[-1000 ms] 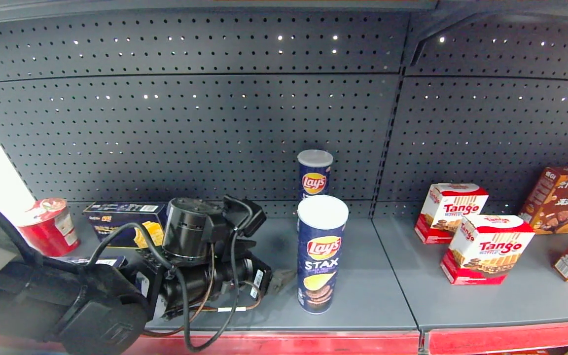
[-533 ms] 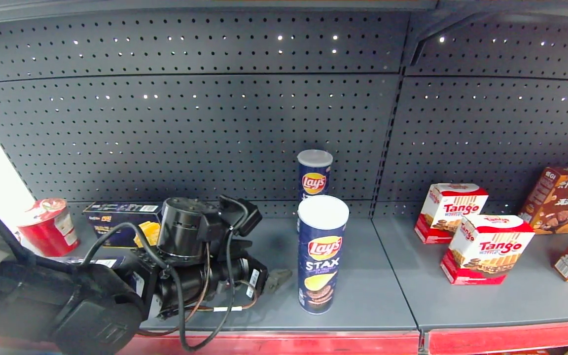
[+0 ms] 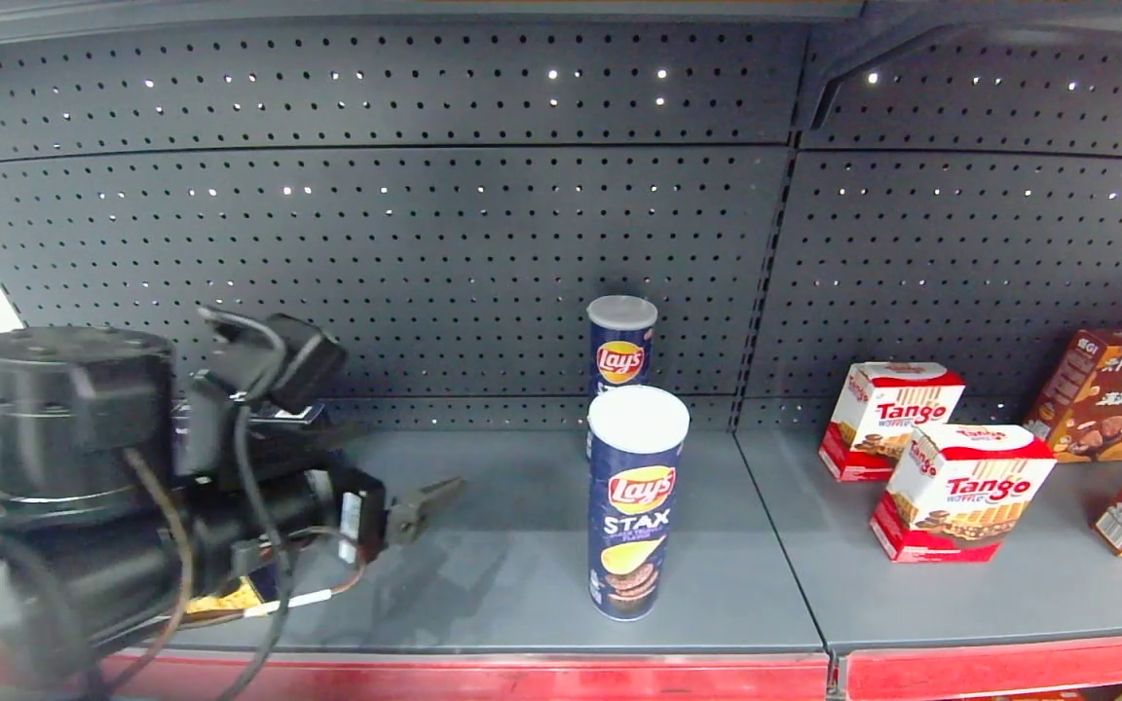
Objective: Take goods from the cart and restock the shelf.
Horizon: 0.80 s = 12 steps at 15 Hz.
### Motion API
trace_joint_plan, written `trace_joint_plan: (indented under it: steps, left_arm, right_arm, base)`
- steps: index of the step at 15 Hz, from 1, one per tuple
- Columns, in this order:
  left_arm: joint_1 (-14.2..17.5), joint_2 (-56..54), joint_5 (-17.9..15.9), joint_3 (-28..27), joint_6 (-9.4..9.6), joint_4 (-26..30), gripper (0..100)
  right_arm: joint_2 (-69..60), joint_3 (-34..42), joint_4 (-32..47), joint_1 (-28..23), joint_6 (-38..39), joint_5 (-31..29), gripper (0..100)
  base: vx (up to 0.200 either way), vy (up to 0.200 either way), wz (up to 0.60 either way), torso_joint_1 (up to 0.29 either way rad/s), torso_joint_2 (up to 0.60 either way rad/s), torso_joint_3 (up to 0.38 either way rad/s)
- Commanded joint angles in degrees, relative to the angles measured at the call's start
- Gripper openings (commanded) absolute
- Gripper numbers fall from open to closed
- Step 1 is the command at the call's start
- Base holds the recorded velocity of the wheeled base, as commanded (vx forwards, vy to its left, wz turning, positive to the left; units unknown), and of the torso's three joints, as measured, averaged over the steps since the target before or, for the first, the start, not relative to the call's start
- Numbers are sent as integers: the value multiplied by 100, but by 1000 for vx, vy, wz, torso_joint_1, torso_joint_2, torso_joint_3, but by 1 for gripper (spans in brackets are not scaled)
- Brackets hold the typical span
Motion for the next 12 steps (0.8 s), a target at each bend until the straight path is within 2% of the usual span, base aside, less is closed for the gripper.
trace_joint_plan:
  steps: [1, 2, 3, 5, 6, 7, 8, 9, 10, 12]
  left_arm:
    - [175, -3122, 525, 720, 81, 1552, 100]
    - [412, -4274, 727, 1186, 116, 2080, 100]
    - [755, -4915, 692, 1476, 116, 2238, 100]
    - [1423, -5768, 516, 2179, 64, 2264, 100]
    - [1810, -6418, 507, 2697, 64, 2291, 100]
    - [2205, -6945, 499, 3040, 64, 2291, 100]
    - [2443, -7209, 499, 3190, 55, 2291, 100]
    - [2548, -7315, 499, 3286, 37, 2282, 100]
    - [2592, -7438, 499, 3497, -68, 2212, 100]
    - [2645, -7737, 490, 3497, -121, 2220, 100]
  right_arm:
    - [7, 0, -1, 0, 4, 1, 100]
    - [7, 0, -1, 0, -5, 1, 100]
    - [7, 0, -1, 0, -5, 1, 100]
    - [7, 0, -10, 0, -5, 1, 100]
    - [7, 0, -1, 0, 4, 1, 100]
    - [7, 0, -1, 0, -5, 1, 100]
    - [7, 0, -1, 0, -5, 1, 100]
    - [7, 0, -1, 0, -5, 1, 100]
    - [7, 0, -1, 0, 4, 1, 100]
    - [7, 0, -1, 0, -5, 1, 100]
  base:
    - [0, 0, 0, 0, 0, 0]
    - [0, 0, 0, 0, 0, 0]
    - [0, 0, 0, 0, 0, 0]
    - [0, 0, 0, 0, 0, 0]
    - [0, 0, 0, 0, 0, 0]
    - [0, 0, 0, 0, 0, 0]
    - [0, 0, 0, 0, 0, 0]
    - [0, 0, 0, 0, 0, 0]
    - [0, 0, 0, 0, 0, 0]
    - [0, 0, 0, 0, 0, 0]
